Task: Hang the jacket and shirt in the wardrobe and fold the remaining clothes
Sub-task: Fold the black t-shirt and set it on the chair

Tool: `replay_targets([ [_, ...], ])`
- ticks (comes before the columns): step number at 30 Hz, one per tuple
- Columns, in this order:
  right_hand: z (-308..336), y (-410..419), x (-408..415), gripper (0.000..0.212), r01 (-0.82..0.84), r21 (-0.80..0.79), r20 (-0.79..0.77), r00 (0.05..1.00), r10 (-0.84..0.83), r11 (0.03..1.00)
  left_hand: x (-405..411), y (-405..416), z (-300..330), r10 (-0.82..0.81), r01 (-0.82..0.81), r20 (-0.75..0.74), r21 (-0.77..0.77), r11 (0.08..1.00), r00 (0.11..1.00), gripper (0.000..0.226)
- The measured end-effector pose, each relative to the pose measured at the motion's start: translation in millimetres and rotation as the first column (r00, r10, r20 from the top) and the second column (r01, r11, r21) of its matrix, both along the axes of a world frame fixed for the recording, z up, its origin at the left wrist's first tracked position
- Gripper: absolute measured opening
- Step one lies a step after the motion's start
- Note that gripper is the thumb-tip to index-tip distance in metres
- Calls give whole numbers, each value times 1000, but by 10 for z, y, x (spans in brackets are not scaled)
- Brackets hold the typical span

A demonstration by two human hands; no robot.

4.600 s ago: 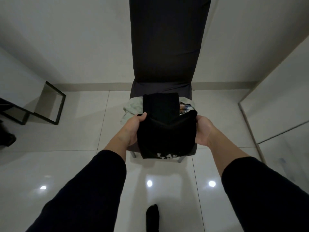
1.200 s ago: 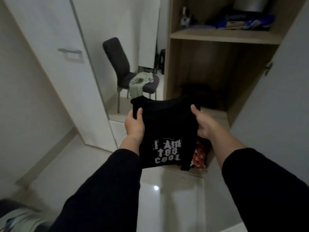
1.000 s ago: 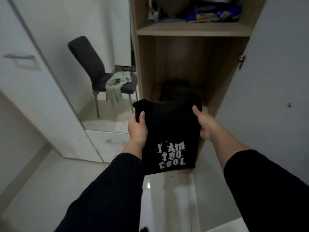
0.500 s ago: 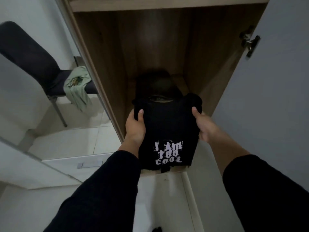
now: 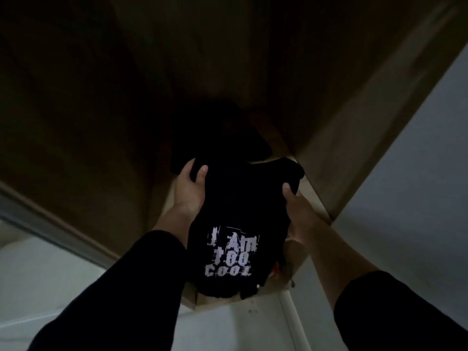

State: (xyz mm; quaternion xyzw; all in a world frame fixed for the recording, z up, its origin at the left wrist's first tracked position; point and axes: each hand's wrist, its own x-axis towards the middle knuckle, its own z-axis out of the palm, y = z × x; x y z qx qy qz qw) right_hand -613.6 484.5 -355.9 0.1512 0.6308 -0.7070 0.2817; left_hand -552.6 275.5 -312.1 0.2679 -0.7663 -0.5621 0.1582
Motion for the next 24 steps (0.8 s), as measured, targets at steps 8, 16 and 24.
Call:
replay_targets([
  [8, -421, -208, -332, 45, 24, 96, -103, 995, -14, 995, -202, 78, -595, 141, -49, 223, -373, 927, 965, 53],
  [16, -336, -221, -217, 50, 77, 101, -68, 995, -70, 992, 544, 466, -671, 363, 13, 464, -630, 776, 808, 48],
  [24, -102, -215, -74, 40, 151, -1, 56, 987, -150, 989, 724, 308, -504, 370, -11, 428, -641, 767, 825, 25],
])
